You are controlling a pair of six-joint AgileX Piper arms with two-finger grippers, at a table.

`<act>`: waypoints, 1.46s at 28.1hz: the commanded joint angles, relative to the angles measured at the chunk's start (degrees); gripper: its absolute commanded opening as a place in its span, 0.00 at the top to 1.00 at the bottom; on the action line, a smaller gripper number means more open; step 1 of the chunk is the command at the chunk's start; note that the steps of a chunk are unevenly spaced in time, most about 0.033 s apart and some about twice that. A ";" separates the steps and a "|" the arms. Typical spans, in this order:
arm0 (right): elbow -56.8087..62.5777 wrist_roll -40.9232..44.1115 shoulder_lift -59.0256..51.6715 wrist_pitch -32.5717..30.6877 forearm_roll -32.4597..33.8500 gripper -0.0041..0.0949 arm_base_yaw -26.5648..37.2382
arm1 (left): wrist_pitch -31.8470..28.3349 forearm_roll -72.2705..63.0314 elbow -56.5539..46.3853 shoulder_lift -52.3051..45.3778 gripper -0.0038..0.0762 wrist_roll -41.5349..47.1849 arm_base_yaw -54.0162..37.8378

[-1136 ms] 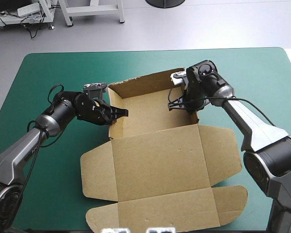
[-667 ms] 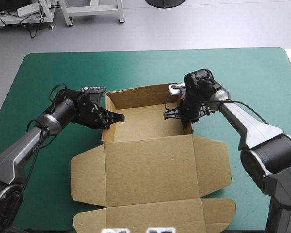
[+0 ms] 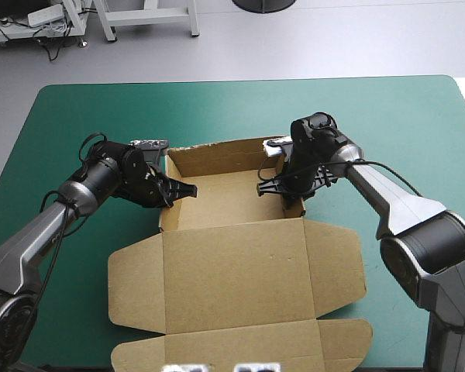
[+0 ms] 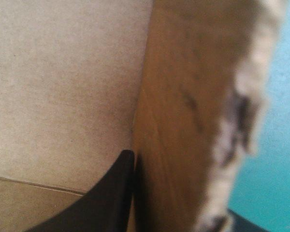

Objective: Fold the box

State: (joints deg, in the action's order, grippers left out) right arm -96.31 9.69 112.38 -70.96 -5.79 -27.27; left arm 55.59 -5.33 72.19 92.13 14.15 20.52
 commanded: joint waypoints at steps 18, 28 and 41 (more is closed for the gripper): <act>-9.29 -2.55 -5.62 -1.06 -1.13 0.18 -0.35 | 7.93 1.53 1.52 -4.87 0.18 -1.61 0.56; -12.88 -4.56 -12.50 -1.06 -2.86 0.18 -0.35 | 8.16 6.92 13.47 -13.86 0.18 -0.63 0.56; -12.88 -6.63 -16.99 -1.06 -1.67 0.19 -0.35 | 18.76 11.55 17.44 -34.73 0.66 -11.43 0.56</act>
State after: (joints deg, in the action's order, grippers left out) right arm -107.42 3.90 98.36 -71.46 -7.15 -27.56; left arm 71.60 6.27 89.62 63.23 4.55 20.77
